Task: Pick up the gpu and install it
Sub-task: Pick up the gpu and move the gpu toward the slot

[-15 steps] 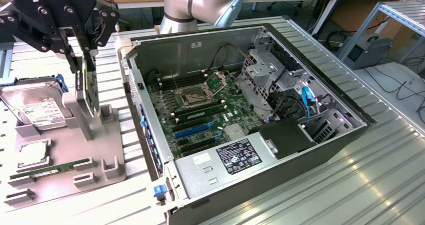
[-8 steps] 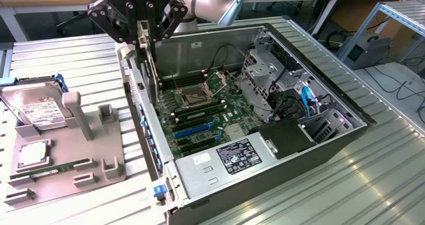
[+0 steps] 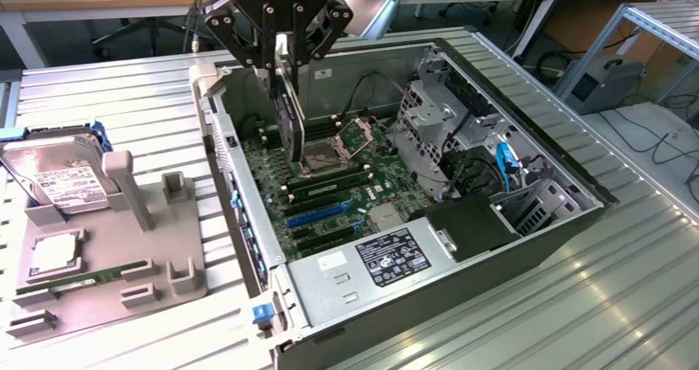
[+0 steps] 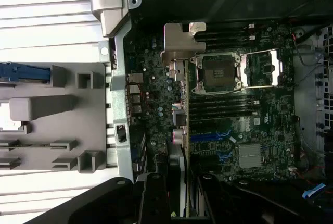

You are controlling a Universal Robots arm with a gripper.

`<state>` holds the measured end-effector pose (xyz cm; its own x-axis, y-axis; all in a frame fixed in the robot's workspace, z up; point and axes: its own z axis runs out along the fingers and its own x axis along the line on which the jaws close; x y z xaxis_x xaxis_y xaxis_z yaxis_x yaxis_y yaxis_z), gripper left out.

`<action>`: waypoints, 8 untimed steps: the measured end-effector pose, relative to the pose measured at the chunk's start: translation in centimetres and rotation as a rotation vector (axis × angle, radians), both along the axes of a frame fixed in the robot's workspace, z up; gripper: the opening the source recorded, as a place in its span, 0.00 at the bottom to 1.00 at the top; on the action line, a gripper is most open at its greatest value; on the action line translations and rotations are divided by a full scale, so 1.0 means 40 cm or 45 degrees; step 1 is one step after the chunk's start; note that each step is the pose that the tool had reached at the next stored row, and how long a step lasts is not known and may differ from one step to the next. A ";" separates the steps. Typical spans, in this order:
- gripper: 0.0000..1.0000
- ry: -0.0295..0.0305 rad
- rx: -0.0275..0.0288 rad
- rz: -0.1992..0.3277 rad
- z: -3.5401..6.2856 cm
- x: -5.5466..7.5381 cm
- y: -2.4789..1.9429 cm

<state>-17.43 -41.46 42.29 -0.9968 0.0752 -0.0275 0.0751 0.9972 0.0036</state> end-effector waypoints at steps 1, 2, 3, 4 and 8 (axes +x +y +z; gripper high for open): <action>0.27 0.0000 -0.0001 0.000 -0.001 0.003 0.000; 0.27 0.0000 -0.0001 0.000 -0.001 0.006 0.000; 0.27 0.0000 -0.0002 0.000 -0.002 0.010 0.000; 0.27 0.0000 -0.0002 0.000 -0.003 0.012 0.000; 0.27 0.0000 -0.0003 0.000 -0.009 0.023 0.000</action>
